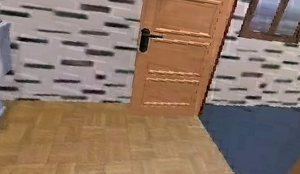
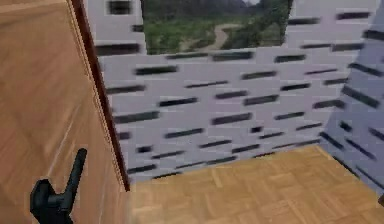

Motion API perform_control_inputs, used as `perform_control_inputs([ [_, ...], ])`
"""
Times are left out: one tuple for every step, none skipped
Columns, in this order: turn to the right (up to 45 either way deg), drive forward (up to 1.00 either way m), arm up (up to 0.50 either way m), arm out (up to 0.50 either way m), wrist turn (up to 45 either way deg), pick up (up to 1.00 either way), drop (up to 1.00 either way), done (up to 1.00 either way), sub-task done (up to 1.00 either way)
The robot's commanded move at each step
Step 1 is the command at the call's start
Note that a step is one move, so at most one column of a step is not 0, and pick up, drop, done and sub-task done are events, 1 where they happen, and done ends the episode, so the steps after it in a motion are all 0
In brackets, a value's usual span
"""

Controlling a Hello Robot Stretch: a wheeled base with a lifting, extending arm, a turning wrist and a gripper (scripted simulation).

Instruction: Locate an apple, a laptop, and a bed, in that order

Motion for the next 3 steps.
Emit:
perform_control_inputs([
  [0.0,0.6,0.0,0.0,0.0,0.0,0.0,0.0,0.0],
  [-12.0,0.0,0.0,0.0,0.0,0.0,0.0,0.0,0.0],
  [0.0,0.1,0.0,0.0,0.0,0.0,0.0,0.0,0.0],
])
